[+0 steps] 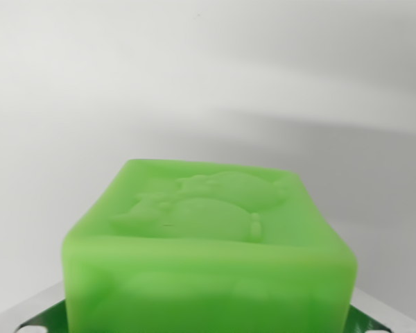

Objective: Stack cube

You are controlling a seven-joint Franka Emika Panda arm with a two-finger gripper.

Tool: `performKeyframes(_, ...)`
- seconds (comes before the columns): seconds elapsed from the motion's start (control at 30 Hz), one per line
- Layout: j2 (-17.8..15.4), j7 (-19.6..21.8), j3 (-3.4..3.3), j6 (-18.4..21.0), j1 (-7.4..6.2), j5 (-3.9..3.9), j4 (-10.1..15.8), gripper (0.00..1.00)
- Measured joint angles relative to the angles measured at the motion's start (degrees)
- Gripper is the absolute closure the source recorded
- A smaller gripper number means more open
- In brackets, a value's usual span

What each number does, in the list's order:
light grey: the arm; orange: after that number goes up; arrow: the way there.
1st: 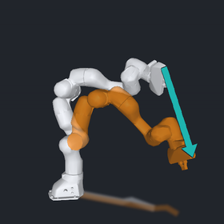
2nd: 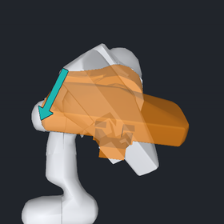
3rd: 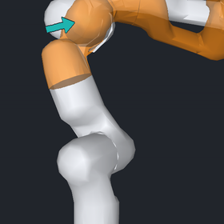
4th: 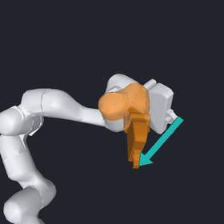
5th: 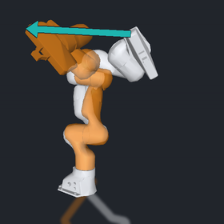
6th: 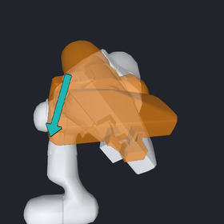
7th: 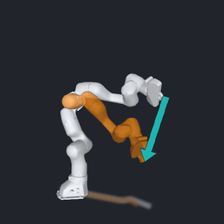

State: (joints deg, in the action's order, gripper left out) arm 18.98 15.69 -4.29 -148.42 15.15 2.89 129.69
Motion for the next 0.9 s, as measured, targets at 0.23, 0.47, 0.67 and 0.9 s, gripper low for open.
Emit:
performKeyframes(0.23,-2.46,-3.56,-0.02,0.0,0.32,-0.25,2.42,1.0)
performKeyframes(0.47,-4.72,-6.86,-0.06,0.0,0.64,-0.56,4.62,1.0)
performKeyframes(0.67,-6.98,-10.02,-0.13,0.05,0.91,-0.9,6.67,1.0)
performKeyframes(0.9,-9.35,-13.39,-0.23,0.19,1.21,-1.21,8.82,1.0)
